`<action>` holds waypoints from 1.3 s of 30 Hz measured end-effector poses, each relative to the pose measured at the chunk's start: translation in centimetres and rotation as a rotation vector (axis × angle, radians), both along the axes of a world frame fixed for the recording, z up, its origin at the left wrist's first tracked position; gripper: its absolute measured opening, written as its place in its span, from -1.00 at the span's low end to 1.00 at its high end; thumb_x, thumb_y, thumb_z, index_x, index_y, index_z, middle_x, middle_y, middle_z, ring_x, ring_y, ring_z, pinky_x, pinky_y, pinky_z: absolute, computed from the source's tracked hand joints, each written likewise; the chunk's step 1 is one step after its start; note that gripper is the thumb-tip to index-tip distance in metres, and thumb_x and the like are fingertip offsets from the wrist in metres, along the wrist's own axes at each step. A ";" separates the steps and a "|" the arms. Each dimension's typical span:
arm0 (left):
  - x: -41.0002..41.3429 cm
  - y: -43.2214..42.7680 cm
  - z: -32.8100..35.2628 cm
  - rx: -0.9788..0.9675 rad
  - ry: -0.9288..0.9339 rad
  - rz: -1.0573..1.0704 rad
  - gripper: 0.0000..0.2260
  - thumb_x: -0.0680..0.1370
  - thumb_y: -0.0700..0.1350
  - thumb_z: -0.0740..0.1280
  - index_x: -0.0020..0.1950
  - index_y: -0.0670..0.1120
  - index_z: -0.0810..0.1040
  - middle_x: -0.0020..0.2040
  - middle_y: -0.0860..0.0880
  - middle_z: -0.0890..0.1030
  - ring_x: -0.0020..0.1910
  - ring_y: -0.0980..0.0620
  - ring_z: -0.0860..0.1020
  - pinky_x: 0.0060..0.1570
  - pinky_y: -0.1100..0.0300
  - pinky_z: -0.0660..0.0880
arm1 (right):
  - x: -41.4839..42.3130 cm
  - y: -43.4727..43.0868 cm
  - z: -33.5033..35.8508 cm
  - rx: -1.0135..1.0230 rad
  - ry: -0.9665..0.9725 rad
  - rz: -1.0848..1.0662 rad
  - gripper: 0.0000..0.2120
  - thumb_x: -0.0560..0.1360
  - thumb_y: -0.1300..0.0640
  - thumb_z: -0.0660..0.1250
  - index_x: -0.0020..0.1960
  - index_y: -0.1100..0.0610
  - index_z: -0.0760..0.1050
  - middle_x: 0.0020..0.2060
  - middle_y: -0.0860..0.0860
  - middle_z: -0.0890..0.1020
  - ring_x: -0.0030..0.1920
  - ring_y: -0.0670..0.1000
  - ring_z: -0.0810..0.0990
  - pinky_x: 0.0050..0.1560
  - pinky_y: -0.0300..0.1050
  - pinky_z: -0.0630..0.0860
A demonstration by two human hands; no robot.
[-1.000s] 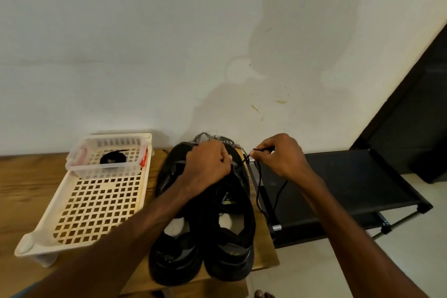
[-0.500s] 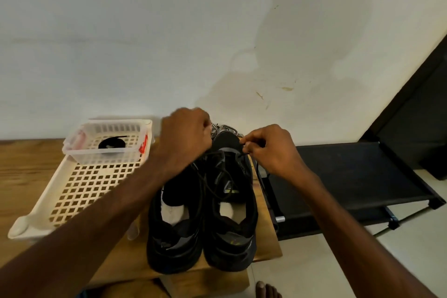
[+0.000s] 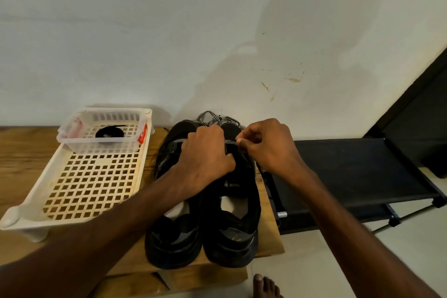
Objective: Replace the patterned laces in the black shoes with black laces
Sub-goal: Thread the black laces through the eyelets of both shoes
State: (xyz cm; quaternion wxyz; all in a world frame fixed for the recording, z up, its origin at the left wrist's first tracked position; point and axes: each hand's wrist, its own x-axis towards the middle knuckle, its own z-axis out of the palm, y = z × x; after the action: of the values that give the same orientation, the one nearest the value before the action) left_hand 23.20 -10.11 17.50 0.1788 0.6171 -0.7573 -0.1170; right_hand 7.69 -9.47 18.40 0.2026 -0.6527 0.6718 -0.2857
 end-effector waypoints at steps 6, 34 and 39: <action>0.4 -0.4 -0.3 0.042 0.073 0.008 -0.85 0.43 -0.04 0.47 -0.05 -0.05 0.74 -0.11 0.01 0.71 -0.09 -0.04 0.67 -0.09 0.10 0.63 | 1.4 1.0 -1.1 0.028 0.126 -0.087 -0.94 0.52 0.11 0.49 -0.05 0.01 0.75 -0.11 -0.04 0.73 -0.11 -0.05 0.69 -0.04 -0.02 0.69; 1.9 -0.8 -0.7 0.064 0.242 -0.034 -0.87 0.56 -0.11 0.38 -0.07 -0.03 0.74 -0.21 0.03 0.72 -0.25 0.09 0.69 0.04 0.06 0.64 | 3.3 -0.2 -3.3 0.032 -0.132 -0.170 -0.96 0.47 0.22 0.52 -0.09 0.13 0.76 -0.19 0.03 0.74 -0.26 -0.19 0.52 -0.34 -0.45 0.33; 2.5 -1.8 -1.1 0.148 0.389 -0.064 -0.92 0.56 -0.18 0.44 -0.10 -0.09 0.72 -0.26 0.02 0.71 -0.45 0.08 0.67 -0.23 0.15 0.68 | 3.5 -0.3 -3.6 0.033 -0.153 -0.183 -0.93 0.50 0.26 0.49 -0.09 0.15 0.75 -0.19 0.01 0.72 -0.28 -0.26 0.47 -0.22 -0.28 0.50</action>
State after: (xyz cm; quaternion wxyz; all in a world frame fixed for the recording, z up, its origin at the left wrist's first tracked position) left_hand 25.73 -11.87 16.42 0.2720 0.5699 -0.7172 -0.2946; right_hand 11.23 -9.77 14.83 0.2368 -0.5615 0.7158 -0.3410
